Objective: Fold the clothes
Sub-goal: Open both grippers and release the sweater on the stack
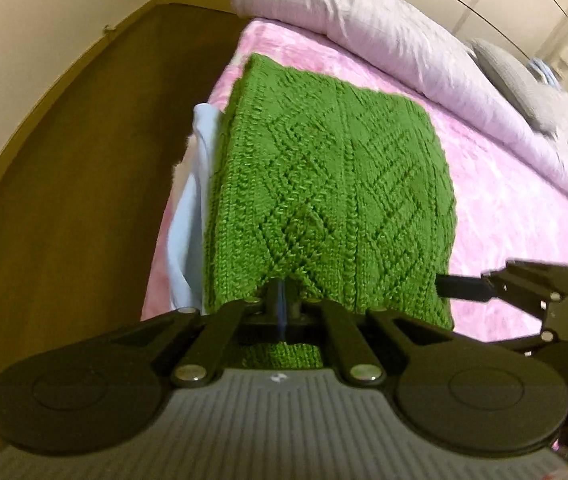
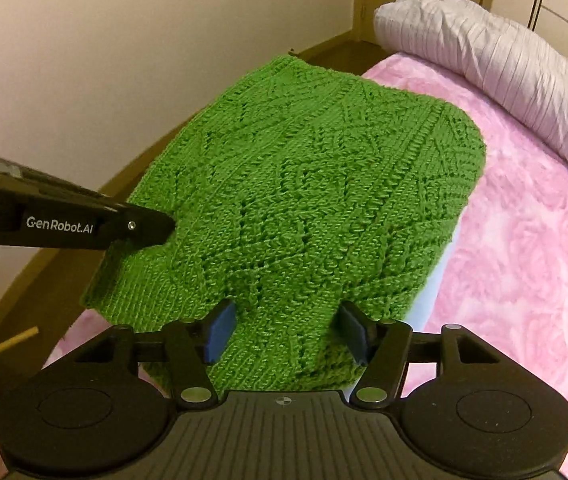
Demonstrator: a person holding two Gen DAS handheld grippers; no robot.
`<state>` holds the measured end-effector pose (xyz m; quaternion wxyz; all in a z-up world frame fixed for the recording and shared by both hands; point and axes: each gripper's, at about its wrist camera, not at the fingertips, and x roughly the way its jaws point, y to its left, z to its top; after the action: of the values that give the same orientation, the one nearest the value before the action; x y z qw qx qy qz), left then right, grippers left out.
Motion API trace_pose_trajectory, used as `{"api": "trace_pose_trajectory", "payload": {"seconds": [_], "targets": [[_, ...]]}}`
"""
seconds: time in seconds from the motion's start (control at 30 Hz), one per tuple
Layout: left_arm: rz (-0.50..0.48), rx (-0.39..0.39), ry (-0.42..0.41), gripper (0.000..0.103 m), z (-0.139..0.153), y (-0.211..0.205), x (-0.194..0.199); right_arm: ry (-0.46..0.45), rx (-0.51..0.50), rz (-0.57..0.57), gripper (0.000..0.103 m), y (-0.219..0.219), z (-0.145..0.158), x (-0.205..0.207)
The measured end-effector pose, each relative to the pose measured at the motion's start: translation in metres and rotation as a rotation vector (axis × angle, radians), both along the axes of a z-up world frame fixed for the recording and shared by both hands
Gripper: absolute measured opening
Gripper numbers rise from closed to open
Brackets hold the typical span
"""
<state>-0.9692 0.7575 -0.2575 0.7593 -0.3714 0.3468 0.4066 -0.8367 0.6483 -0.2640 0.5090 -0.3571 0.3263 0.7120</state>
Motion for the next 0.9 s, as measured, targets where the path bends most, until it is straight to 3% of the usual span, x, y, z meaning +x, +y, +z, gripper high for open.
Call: {"api": "trace_pose_trajectory", "payload": {"seconds": [0.07, 0.2, 0.47, 0.67, 0.9], "targets": [[0.041, -0.019, -0.006, 0.003, 0.009, -0.002, -0.001, 0.032, 0.001, -0.025, 0.062, -0.002, 0.011, 0.008], [0.089, -0.036, 0.0, 0.024, 0.038, -0.024, -0.001, 0.097, -0.019, -0.072, 0.064, -0.021, 0.039, 0.027], [0.189, -0.043, 0.033, 0.031, 0.097, -0.083, 0.002, 0.171, -0.026, -0.138, 0.064, -0.065, 0.104, 0.06], [0.318, 0.009, 0.078, 0.032, 0.142, -0.146, 0.02, 0.209, 0.019, -0.06, 0.064, -0.078, 0.147, 0.088], [0.434, 0.051, 0.105, 0.032, 0.172, -0.222, 0.079, 0.178, 0.092, 0.057, 0.064, -0.111, 0.19, 0.139]]}}
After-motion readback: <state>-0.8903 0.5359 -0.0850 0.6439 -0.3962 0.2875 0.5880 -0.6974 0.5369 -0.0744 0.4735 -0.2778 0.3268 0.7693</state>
